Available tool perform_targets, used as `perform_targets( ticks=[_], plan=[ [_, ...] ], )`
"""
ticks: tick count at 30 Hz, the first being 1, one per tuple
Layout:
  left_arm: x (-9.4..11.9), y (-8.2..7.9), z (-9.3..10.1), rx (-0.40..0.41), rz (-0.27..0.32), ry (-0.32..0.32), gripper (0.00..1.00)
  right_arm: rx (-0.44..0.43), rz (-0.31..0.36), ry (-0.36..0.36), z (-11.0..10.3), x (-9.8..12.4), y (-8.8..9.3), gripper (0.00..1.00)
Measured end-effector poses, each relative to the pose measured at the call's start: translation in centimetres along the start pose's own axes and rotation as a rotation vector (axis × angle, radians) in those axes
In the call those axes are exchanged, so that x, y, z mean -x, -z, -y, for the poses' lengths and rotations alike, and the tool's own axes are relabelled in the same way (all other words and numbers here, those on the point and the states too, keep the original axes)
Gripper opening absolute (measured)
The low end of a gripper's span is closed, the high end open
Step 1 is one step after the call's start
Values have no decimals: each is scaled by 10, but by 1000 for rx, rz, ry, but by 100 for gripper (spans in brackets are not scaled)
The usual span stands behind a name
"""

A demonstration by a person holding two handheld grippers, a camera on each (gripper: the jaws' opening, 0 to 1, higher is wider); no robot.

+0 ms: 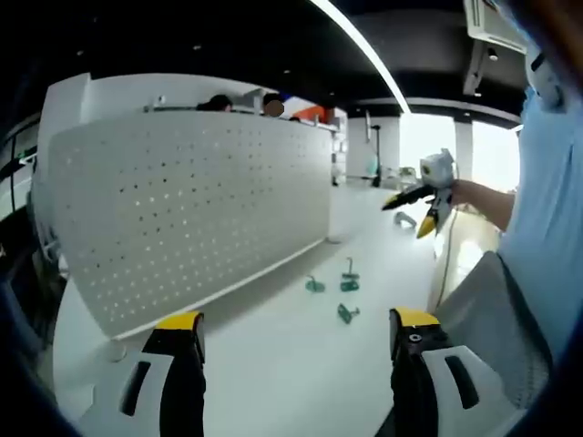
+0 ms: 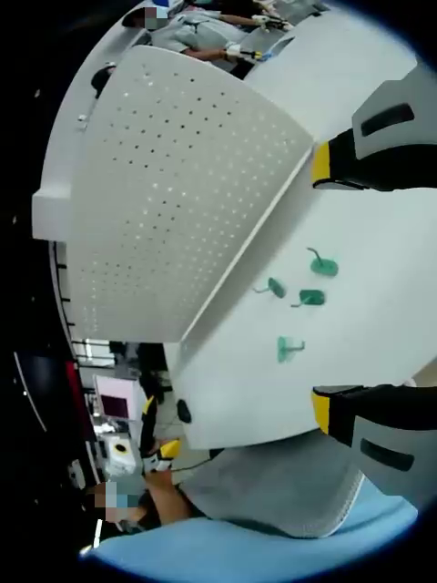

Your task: Insert the hook assembly into the mounting plate slot until the hook locks in place.

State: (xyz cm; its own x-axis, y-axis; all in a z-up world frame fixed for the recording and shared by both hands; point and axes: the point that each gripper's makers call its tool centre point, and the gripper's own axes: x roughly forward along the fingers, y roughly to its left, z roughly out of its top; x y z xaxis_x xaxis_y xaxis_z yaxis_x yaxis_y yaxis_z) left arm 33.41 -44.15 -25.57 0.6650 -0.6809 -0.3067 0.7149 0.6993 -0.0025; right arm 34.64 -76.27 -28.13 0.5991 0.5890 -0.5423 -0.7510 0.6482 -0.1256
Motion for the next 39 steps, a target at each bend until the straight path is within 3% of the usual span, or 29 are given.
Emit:
perform_targets(
  ticks=[39],
  plan=[
    [-1,-4,13,-18,-1,17,84,1,-24,-32,-1,-4,7,87]
  ],
)
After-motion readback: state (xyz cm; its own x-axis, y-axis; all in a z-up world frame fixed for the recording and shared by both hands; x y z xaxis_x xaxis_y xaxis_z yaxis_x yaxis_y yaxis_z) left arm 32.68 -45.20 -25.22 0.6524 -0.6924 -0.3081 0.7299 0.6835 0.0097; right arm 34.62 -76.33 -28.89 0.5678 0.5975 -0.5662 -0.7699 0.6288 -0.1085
